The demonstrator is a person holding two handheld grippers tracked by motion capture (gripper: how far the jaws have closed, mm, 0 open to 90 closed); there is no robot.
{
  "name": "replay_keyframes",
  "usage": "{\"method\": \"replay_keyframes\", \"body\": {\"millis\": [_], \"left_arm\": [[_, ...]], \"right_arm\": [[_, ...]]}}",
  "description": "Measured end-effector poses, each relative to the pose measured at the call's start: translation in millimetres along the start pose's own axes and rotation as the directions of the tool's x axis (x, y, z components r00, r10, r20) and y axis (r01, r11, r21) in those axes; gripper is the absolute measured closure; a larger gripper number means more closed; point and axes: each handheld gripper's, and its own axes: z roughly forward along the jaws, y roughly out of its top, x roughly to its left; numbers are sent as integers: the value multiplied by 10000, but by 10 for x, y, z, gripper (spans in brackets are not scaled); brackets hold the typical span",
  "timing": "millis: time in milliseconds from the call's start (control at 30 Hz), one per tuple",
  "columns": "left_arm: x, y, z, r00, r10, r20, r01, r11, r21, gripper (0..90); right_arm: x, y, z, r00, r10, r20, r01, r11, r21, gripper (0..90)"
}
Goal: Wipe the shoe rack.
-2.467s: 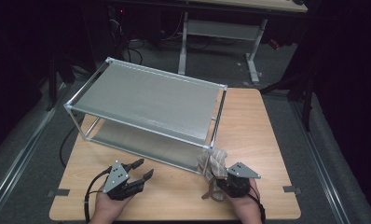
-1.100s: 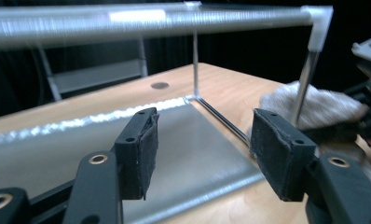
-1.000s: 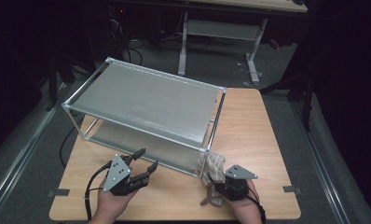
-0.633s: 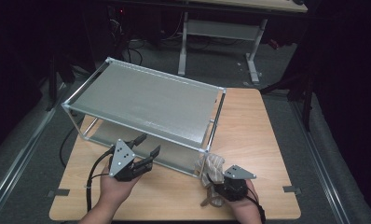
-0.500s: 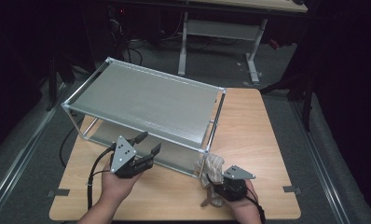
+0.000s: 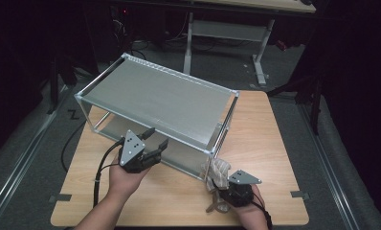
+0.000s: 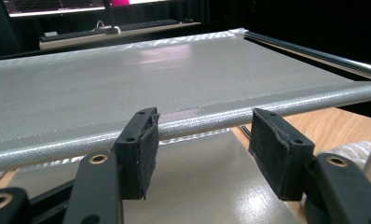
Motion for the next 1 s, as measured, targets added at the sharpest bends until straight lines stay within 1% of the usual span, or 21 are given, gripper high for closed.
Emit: {"method": "replay_keyframes", "body": {"millis": [33, 100, 133, 233, 333, 433, 500, 567, 600, 633, 667, 700, 733, 767, 800, 833, 867, 900, 933, 1000], "left_arm": [[0, 0, 0, 10000, 0, 0, 0, 10000, 0, 424], [26, 18, 70, 10000, -28, -19, 28, 10000, 38, 425], [26, 18, 70, 10000, -28, -19, 28, 10000, 38, 425], [67, 37, 154, 10000, -51, -16, 51, 9999, 115, 430], [71, 39, 163, 9998, -222, -4, 222, 9997, 133, 430], [52, 20, 134, 9999, -150, 50, 149, 9997, 189, 428], [6, -36, 60, 9996, -238, 163, 237, 9997, 109, 428], [-33, -82, -13, 9983, -488, 317, 488, 9988, 27, 427], [-53, -104, -42, 9977, -528, 422, 529, 9986, -18, 428], [-53, -104, -42, 9977, -528, 422, 529, 9986, -18, 428], [-140, -174, -117, 9972, -443, 595, 442, 9990, 31, 428], [-140, -174, -117, 9972, -443, 595, 442, 9990, 31, 427], [-233, -268, -196, 9955, -430, 849, 424, 9991, 90, 427], [-233, -268, -196, 9955, -430, 849, 424, 9991, 90, 427], [-300, -353, -249, 9930, -555, 1047, 545, 9984, 125, 428], [-300, -353, -249, 9930, -555, 1047, 545, 9984, 125, 428], [-362, -445, -287, 9922, -448, 1162, 421, 9988, 248, 428], [-399, -500, -303, 9925, -336, 1176, 300, 9990, 330, 428], [-399, -500, -303, 9925, -336, 1176, 300, 9990, 330, 427], [-429, -588, -319, 9911, -383, 1275, 331, 9986, 421, 426]], "right_arm": [[-2, 0, 0, 10000, -11, -5, 11, 10000, -5, 672], [-3, -1, 0, 10000, -12, -1, 12, 10000, -7, 672], [-3, -1, 0, 10000, -12, -1, 12, 10000, -7, 672], [-2, -1, 0, 10000, 1, 11, -1, 10000, -2, 672], [-2, -2, -2, 10000, -7, 9, 7, 10000, -20, 672], [-4, -5, -5, 10000, -42, -7, 42, 10000, -33, 671], [-4, -6, -5, 10000, -47, -21, 47, 10000, -39, 671], [-1, -7, -7, 10000, -38, -14, 38, 10000, -33, 671], [2, -6, -8, 10000, -37, 1, 37, 10000, -18, 672], [3, -7, -8, 10000, -42, -16, 42, 10000, -28, 672], [6, -7, -8, 10000, -42, -29, 42, 10000, -31, 671], [6, -7, -8, 10000, -42, -29, 42, 10000, -31, 671], [12, -7, -7, 10000, -37, -45, 37, 10000, -36, 672], [13, -6, -6, 10000, -32, -67, 32, 10000, -44, 671], [17, -5, -7, 9999, -32, -95, 31, 10000, -42, 671], [26, -6, -9, 9999, 20, -107, -20, 10000, -30, 672], [37, -4, -8, 9999, -69, -132, 68, 10000, -61, 672], [47, -3, -9, 9999, -78, -152, 78, 10000, -55, 671], [47, -3, -9, 9999, -78, -152, 78, 10000, -55, 671], [83, 1, -9, 9995, -172, -249, 170, 9998, -65, 671]]}}
